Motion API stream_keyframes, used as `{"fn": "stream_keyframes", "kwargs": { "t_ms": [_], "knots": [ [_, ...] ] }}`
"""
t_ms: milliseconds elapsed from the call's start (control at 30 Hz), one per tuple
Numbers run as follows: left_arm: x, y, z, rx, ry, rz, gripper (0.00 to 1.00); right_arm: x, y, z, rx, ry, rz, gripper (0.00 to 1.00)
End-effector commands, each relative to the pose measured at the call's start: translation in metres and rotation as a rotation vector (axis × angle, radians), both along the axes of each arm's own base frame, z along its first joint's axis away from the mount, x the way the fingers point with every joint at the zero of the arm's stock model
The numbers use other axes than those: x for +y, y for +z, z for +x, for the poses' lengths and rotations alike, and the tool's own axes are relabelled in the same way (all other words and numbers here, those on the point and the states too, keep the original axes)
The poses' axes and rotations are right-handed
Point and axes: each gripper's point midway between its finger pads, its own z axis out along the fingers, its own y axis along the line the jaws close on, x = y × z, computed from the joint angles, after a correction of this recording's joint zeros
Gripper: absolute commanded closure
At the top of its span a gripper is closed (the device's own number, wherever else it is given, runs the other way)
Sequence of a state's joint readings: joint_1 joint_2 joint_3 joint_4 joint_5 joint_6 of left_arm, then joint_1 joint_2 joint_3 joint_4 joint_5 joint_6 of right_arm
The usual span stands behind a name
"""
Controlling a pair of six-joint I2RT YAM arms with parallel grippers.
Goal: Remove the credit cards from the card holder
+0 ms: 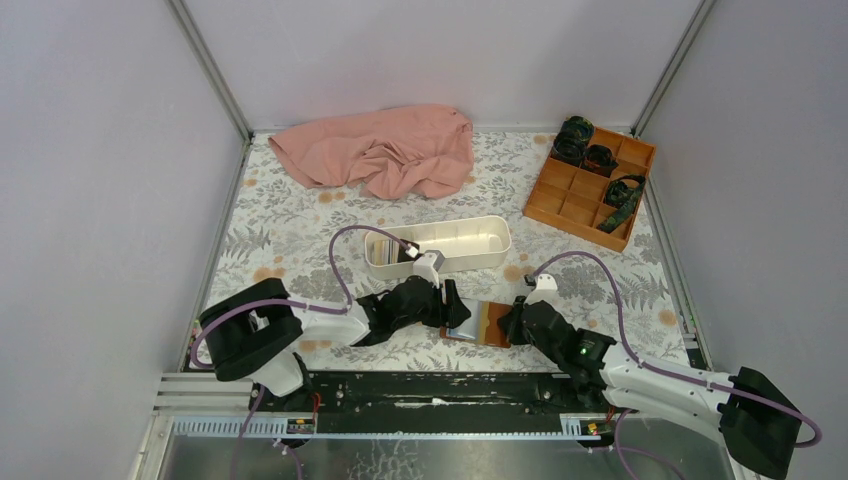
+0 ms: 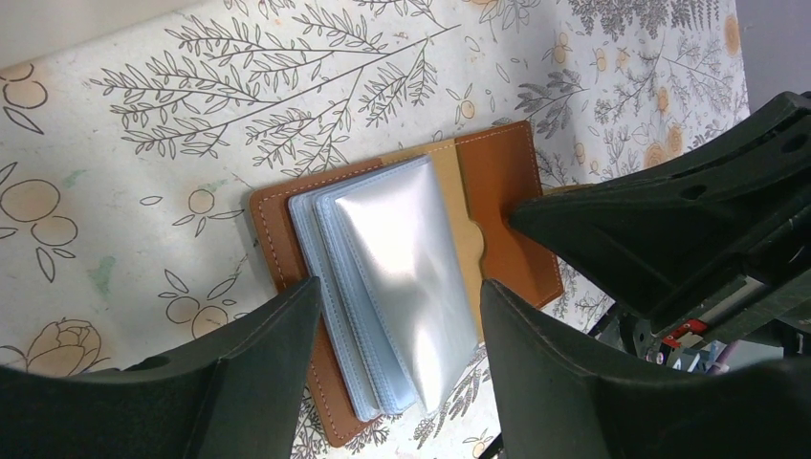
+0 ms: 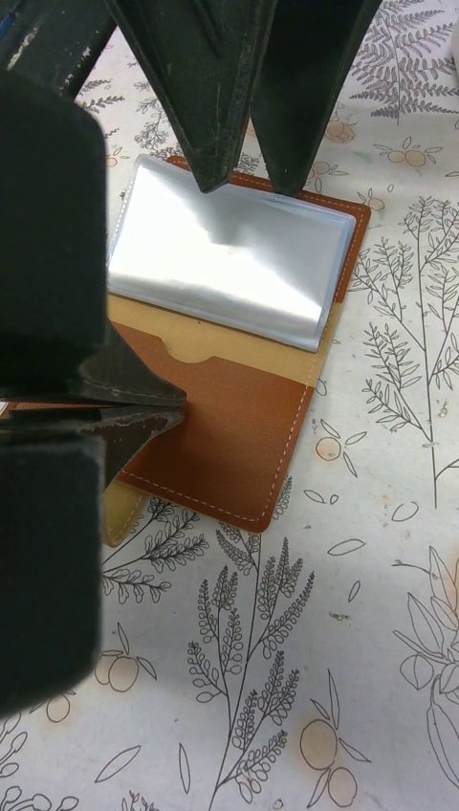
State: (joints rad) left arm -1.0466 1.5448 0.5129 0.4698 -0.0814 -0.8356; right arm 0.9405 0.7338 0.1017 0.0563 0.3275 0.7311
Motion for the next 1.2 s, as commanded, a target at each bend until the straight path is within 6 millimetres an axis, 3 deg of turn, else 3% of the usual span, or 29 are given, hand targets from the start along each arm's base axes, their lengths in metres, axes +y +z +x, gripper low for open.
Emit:
{"fn": "stream_keyframes", "kwargs": {
  "t_ms": [0, 133, 467, 1167],
  "knots": [
    [-0.016, 0.028, -0.002, -0.024, -0.042, -0.103, 0.31, 0.003, 0.004, 0.003, -0.004, 0.002, 0.006, 1.00],
    [-0.021, 0.037, -0.006, -0.022, -0.070, -0.132, 0.31, 0.003, 0.005, 0.003, -0.004, 0.002, 0.007, 1.00],
    [0.003, 0.032, 0.003, -0.048, -0.004, -0.001, 0.30, 0.003, 0.005, 0.003, -0.003, 0.003, 0.001, 1.00],
    [-0.013, 0.015, -0.008, 0.017, -0.069, -0.028, 0.29, 0.003, 0.004, 0.003, 0.001, 0.001, -0.002, 1.00]
  ]
}}
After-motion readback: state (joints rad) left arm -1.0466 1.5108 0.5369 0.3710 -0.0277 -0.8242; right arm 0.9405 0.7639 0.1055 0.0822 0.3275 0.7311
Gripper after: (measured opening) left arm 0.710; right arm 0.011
